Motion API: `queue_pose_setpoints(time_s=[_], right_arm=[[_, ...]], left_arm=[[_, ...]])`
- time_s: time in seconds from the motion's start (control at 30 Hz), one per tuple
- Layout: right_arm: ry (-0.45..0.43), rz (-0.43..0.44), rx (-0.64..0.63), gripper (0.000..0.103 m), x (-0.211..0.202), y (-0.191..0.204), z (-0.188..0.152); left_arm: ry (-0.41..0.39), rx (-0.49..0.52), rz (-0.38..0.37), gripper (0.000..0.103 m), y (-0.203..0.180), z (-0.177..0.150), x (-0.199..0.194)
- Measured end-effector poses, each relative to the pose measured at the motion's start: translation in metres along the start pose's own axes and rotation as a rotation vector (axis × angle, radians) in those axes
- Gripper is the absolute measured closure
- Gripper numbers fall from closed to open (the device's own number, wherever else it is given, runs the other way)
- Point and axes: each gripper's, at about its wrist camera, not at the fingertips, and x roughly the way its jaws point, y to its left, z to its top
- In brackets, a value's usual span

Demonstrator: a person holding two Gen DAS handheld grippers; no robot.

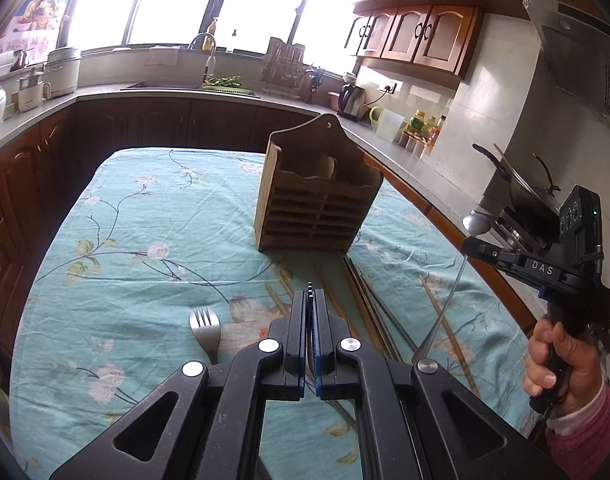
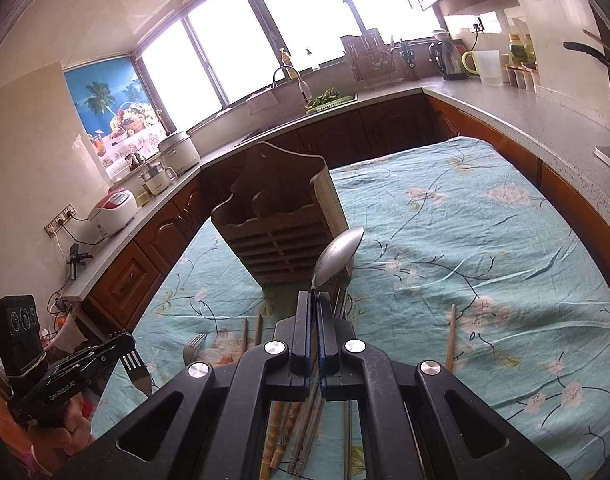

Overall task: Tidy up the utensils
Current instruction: 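Lift the fork with the left gripper while the right gripper carries the ladle into the wooden holder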

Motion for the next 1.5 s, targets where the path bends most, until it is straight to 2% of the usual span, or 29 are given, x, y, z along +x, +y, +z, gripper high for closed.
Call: queue_pose_setpoints(time_s=[0.23,0.5,0.73,0.9,1.07,1.27,1.5], right_arm=[[-0.064,0.001,-0.014,0.101,0.001,0.003,0.018],[-0.174,-0.004,-0.042,0.101,0.006,0.014,0.056],[-0.313,-0.024,-0.089,0.101,0.016,0.025,0.098],[-0.385,-0.050,-0.110,0.101,0.033,0.031,0.125],[-0.384,-0.073,-0.125,0.101,0.062,0.028,0.137],[-0.320,-0.105,-0.144,0.101,0.105,0.018,0.124],[-0.270,-0.119,-0.178,0.101,0.132,0.014,0.105]], left_arm=[[-0.065,0.004,0.025,0.103,0.003,0.021,-0.007],[-0.179,0.030,0.072,0.103,0.002,0.069,-0.007],[-0.295,0.055,0.152,0.103,-0.004,0.115,0.014],[-0.372,0.091,0.234,0.103,-0.016,0.134,0.046],[-0.394,0.127,0.309,0.103,-0.029,0.131,0.100],[-0.342,0.129,0.348,0.103,-0.041,0.106,0.165],[-0.306,0.133,0.348,0.102,-0.046,0.089,0.191]])
